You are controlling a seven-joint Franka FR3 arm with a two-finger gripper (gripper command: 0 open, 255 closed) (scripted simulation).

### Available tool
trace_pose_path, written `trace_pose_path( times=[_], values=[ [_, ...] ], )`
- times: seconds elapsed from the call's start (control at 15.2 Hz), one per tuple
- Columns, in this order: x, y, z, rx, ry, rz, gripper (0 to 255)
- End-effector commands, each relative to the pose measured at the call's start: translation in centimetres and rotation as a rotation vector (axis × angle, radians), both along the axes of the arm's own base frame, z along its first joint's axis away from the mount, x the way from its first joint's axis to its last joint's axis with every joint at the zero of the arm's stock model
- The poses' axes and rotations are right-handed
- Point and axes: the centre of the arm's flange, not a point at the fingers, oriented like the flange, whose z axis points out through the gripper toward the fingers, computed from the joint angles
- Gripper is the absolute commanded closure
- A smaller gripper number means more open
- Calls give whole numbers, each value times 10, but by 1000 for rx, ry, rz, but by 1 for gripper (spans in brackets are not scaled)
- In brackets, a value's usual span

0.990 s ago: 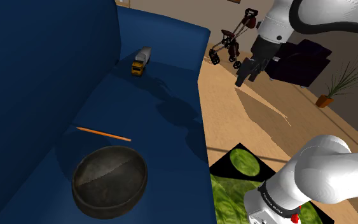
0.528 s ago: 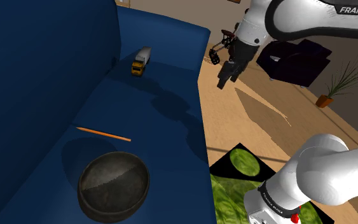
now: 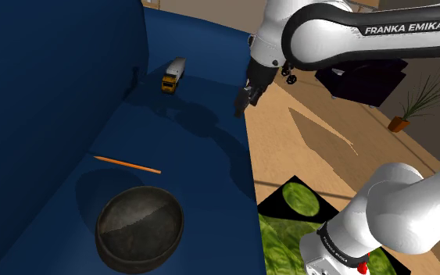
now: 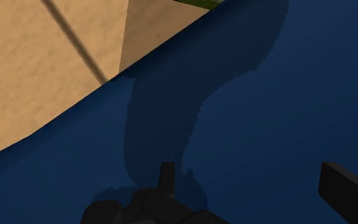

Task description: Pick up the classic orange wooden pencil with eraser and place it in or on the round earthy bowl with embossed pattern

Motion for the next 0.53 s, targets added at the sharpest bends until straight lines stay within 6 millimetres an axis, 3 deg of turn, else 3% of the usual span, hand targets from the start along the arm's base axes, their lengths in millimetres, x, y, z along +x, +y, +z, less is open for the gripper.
trace_pose_path(
  times=[0.0,0.46],
  values=[
    [9,25,-6,-7,-7,44,0],
    [35,107,-39,-33,-26,196,0]
  ],
)
